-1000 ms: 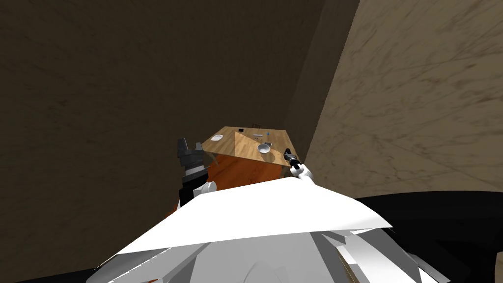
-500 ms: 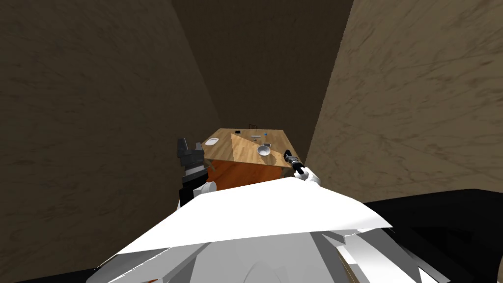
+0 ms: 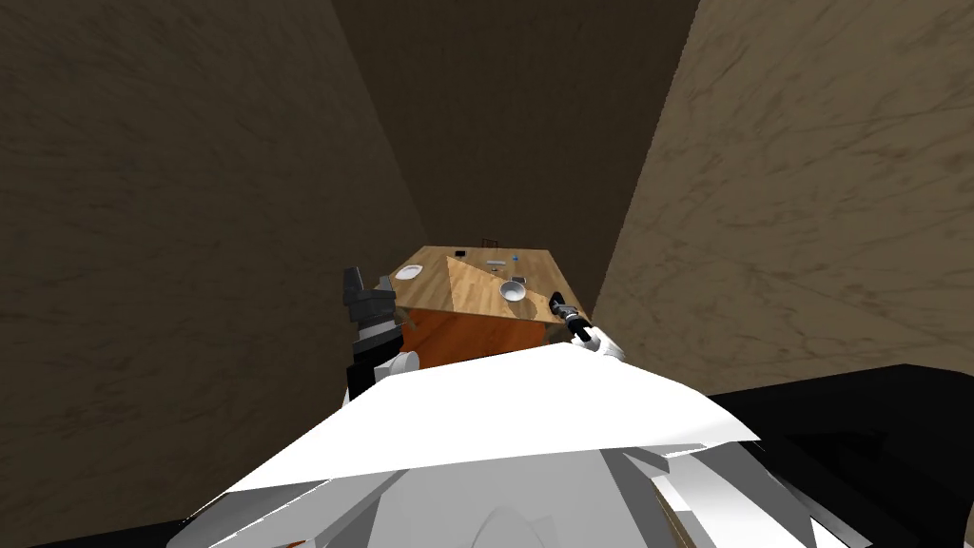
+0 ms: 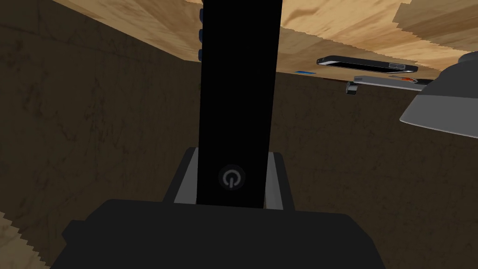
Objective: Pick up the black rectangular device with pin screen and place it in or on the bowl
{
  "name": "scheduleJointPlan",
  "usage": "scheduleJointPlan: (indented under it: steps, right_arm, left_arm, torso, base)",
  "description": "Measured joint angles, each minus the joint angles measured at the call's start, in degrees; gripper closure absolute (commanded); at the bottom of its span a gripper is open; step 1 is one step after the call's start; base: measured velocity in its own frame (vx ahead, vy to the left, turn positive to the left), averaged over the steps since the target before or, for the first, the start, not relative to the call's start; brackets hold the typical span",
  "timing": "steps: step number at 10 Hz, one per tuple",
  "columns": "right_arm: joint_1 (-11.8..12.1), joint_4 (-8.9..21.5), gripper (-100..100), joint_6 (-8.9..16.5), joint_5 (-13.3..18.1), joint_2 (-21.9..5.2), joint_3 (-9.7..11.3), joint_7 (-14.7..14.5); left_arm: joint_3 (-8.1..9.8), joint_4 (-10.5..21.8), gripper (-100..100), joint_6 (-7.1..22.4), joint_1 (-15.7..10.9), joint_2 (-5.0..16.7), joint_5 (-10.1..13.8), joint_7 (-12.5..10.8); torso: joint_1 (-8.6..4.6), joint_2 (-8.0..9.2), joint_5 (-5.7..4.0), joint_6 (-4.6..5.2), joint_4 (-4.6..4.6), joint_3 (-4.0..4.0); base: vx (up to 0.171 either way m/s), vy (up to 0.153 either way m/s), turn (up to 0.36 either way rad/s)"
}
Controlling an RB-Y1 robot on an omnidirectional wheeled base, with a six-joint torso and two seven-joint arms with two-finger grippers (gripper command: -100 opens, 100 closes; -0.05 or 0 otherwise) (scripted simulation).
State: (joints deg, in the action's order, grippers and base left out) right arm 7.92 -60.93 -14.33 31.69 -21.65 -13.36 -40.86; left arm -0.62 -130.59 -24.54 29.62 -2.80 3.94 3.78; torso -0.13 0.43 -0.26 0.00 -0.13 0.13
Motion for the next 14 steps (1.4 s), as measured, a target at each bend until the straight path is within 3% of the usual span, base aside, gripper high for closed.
scheduleJointPlan:
  steps: [6,8,14]
  right_arm:
    - [2.6,-0.3,100,-3.2,0.4,3.5,-1.7,-2.2]
    - [3.1,-0.7,100,-4.4,0.4,5.0,-2.7,-3.0]
    - [0.9,-4.5,100,-7.9,0.3,8.9,-6.9,-6.3]
  left_arm:
    - [-0.01,0.0,0,0.0,0.0,0.0,0.0,0.0]
    - [-0.01,0.0,0,0.0,0.0,0.0,0.0,0.0]
    - [0.0,0.0,0,0.0,0.1,0.0,0.0,0.0]
  torso:
    - [0.12,0.36,-0.87,0.17,-0.71,-0.18]
    - [0.31,0.16,-0.84,0.18,-0.73,-0.28]
    - [0.22,-1.58,-0.76,0.12,-0.93,-1.19]
  base:
    - [-0.197,0.112,0.059]
    - [-0.07,0.189,-0.077]
    - [0.212,0.144,-0.123]
